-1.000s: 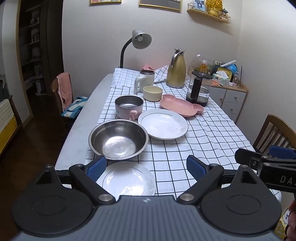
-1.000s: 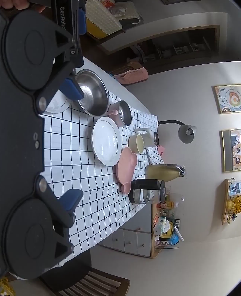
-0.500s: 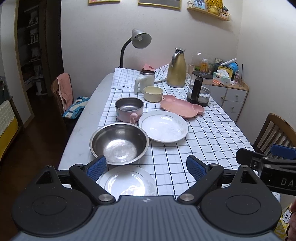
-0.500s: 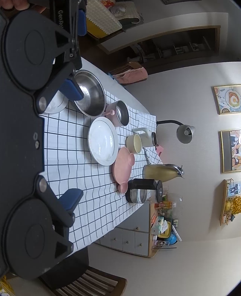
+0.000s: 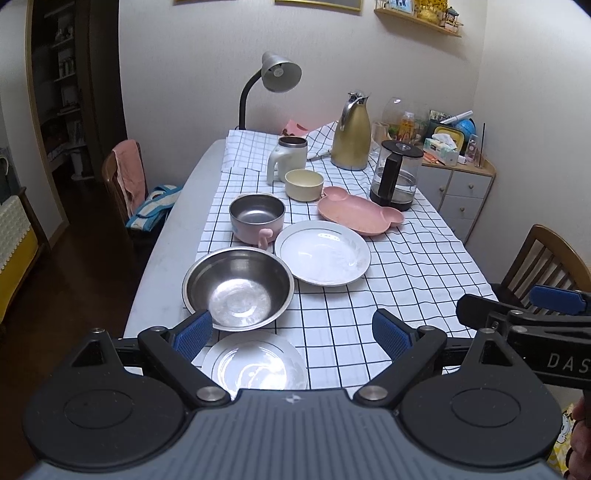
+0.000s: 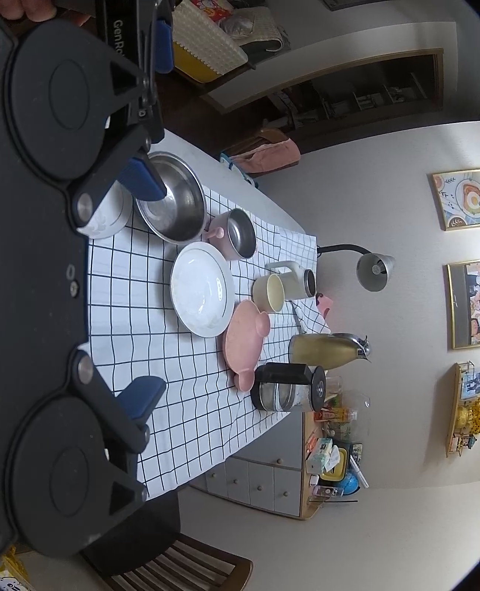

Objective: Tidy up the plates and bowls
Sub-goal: 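Move both tools toward the plain white plate beside the steel bowl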

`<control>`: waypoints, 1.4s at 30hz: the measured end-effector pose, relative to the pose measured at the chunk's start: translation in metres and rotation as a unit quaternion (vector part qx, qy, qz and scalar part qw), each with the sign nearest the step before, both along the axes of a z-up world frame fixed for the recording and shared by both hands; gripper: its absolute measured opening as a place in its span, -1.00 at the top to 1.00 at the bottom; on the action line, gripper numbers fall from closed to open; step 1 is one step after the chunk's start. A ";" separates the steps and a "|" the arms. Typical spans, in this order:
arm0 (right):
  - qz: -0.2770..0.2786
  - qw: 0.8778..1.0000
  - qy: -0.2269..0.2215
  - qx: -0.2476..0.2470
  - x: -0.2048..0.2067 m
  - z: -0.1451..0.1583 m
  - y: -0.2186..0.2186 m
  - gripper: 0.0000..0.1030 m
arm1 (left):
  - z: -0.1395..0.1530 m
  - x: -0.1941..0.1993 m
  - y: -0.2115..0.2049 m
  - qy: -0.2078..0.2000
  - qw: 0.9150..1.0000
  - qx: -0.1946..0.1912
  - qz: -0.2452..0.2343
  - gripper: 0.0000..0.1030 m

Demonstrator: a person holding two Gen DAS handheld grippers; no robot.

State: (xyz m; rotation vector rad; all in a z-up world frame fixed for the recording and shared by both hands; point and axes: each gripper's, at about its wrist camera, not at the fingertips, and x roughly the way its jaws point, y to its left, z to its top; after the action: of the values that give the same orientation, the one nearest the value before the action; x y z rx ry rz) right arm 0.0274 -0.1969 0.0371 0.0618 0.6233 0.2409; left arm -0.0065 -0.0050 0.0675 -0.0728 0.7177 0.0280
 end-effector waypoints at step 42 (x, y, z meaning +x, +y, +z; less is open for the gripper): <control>0.065 0.997 0.035 0.013 0.048 0.005 -0.019 -0.86 | -0.004 0.043 -0.028 0.038 0.998 0.004 0.045 -0.83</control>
State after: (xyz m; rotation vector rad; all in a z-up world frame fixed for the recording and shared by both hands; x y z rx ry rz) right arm 0.0756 -0.2158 0.0423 0.0552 0.6941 0.3740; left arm 0.0366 -0.0333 0.0636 -0.0978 0.7890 0.1208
